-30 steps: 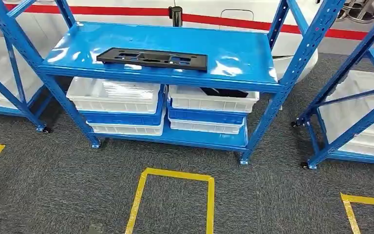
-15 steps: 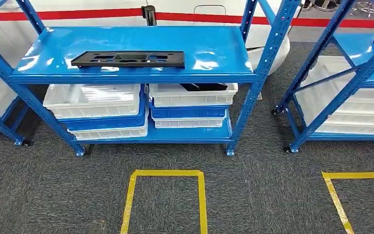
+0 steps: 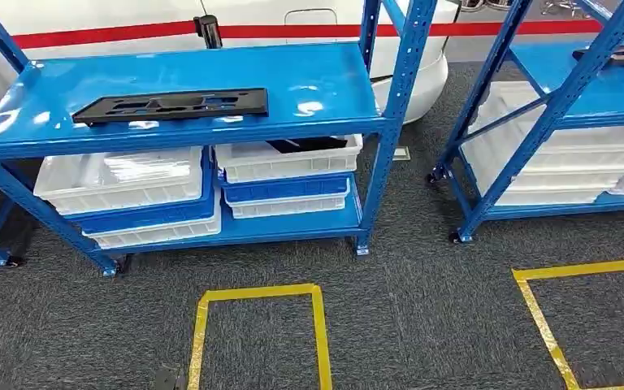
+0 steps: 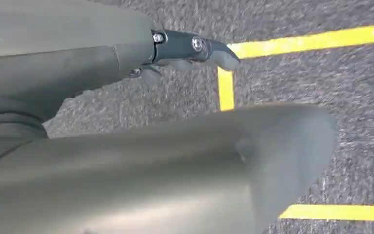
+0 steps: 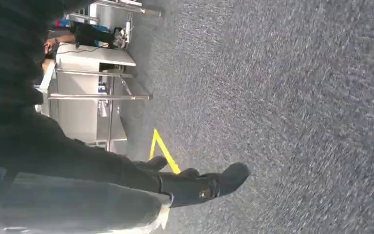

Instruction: Take the parts from the cabinet and place them on the table.

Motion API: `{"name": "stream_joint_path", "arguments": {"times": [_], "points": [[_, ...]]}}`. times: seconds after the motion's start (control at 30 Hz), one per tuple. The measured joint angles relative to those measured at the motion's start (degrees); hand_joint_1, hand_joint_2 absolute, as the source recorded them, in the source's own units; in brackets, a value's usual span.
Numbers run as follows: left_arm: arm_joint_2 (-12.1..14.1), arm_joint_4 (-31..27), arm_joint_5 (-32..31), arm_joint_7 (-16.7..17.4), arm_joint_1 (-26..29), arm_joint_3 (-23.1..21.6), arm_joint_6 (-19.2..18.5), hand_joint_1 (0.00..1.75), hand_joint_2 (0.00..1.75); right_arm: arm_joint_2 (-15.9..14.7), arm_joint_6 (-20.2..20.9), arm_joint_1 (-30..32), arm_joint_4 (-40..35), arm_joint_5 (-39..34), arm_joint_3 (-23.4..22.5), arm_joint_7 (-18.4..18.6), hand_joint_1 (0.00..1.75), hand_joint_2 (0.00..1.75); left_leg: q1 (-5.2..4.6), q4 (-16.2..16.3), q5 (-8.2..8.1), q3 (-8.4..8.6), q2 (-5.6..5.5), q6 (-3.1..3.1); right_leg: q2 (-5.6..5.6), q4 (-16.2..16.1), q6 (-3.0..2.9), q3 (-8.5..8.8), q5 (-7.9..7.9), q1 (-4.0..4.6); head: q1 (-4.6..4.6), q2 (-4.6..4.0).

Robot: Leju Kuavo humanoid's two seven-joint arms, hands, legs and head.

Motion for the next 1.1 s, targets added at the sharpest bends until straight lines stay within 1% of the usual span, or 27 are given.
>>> {"name": "stream_joint_path", "arguments": {"times": [0.03, 0.07, 0.13, 0.27, 0.33, 0.37, 0.57, 1.1], "points": [[0.0, 0.0, -0.02, 0.0, 0.01, 0.0, -0.02, 0.0, 0.0, -0.05, 0.0, 0.02, 0.02, 0.0, 0.0, 0.0, 0.0, 1.75, -0.11, 0.09, -0.23, -0.09, 0.02, -0.61, -0.06, -0.11, -0.01, -0.17, 0.07, -0.13, 0.24, 0.0], [0.02, 0.0, -0.11, 0.02, 0.13, 0.0, -0.02, 0.0, 0.0, -0.02, -0.02, 0.05, 0.0, 0.02, 0.0, 0.02, 0.0, 1.75, -0.28, 0.1, -0.07, -0.23, 0.01, -0.2, -0.09, -0.13, 0.16, -0.21, 0.17, -0.22, 0.11, 0.0], [0.02, -0.02, -0.13, 0.0, 0.11, 0.0, -0.02, 0.0, 0.0, -0.02, -0.02, 0.04, 0.0, 0.0, 0.0, 0.0, 0.0, 1.75, -0.49, 0.1, 0.02, -0.39, -0.02, -0.06, -0.14, -0.14, 0.33, -0.33, 0.28, -0.33, 0.24, 0.0], [-0.02, 0.0, -0.26, 0.0, 0.1, 0.0, -0.02, 0.0, 0.0, -0.15, -0.02, 0.02, 0.0, 0.02, 0.0, 0.0, 0.0, 1.75, -0.82, 0.12, 0.15, -0.46, -0.01, 0.25, -0.13, -0.19, 0.67, -0.39, 0.49, -0.53, 0.2, 0.0], [-0.04, 0.0, -0.31, 0.0, 0.08, 0.0, -0.02, 0.0, 0.0, -0.2, -0.02, 0.02, 0.0, 0.02, 0.0, 0.0, 0.0, 1.75, -0.94, 0.12, 0.19, -0.5, -0.01, 0.4, -0.13, -0.2, 0.73, -0.43, 0.53, -0.58, 0.2, 0.0], [-0.02, 0.0, -0.31, 0.0, 0.08, 0.0, -0.02, 0.0, 0.0, -0.2, -0.02, 0.02, 0.0, 0.04, 0.0, 0.0, 0.0, 0.0, -1.0, 0.13, 0.19, -0.5, -0.01, 0.43, -0.13, -0.2, 0.76, -0.43, 0.55, -0.68, 0.2, 0.0], [-0.02, 0.0, -0.35, 0.0, 0.07, 0.0, -0.02, 0.0, 0.0, -0.22, -0.46, 0.02, 0.0, 0.04, -0.02, -0.3, 0.0, 0.0, -1.05, 0.14, 0.25, -0.5, -0.01, 0.53, -0.13, -0.2, 0.82, -0.44, 0.59, -0.87, 0.2, 0.0], [-0.04, 0.0, -0.41, 0.17, -0.14, 0.0, -0.04, 0.0, 0.0, -0.22, -0.07, 0.02, 0.0, 0.0, -0.07, -1.27, 0.0, 0.0, -0.74, 0.14, 0.26, -0.52, -0.01, 0.52, -0.13, -0.18, 0.82, -0.46, 0.6, -0.72, 0.18, 0.0]]}}
